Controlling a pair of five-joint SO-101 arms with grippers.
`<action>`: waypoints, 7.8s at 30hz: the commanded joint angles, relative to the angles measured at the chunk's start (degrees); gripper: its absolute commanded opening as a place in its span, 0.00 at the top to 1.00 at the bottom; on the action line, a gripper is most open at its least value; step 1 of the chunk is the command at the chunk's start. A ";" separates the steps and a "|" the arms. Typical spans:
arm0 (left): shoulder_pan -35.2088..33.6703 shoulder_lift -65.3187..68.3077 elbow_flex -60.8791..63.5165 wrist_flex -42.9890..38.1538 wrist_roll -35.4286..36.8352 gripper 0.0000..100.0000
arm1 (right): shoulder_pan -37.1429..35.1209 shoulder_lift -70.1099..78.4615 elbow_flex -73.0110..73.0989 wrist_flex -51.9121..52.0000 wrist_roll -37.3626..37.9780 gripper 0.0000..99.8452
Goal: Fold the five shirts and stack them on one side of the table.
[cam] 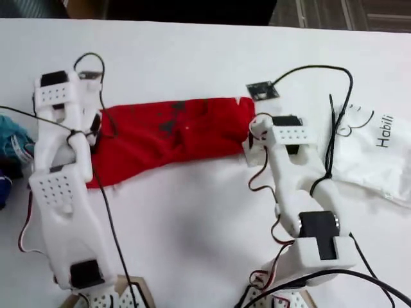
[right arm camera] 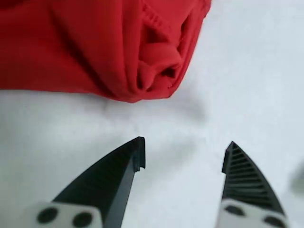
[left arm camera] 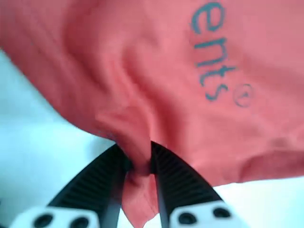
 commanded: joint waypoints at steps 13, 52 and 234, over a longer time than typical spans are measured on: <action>-16.88 -12.48 7.96 0.88 -9.32 0.97 | 1.01 -3.56 -0.09 -1.19 -1.05 0.73; 32.44 -27.25 7.96 -8.88 1.23 0.97 | 6.73 -3.65 -0.35 -2.33 -4.40 0.73; 14.59 7.38 -4.62 -27.52 15.91 0.97 | -20.70 23.43 -51.16 35.30 16.00 0.98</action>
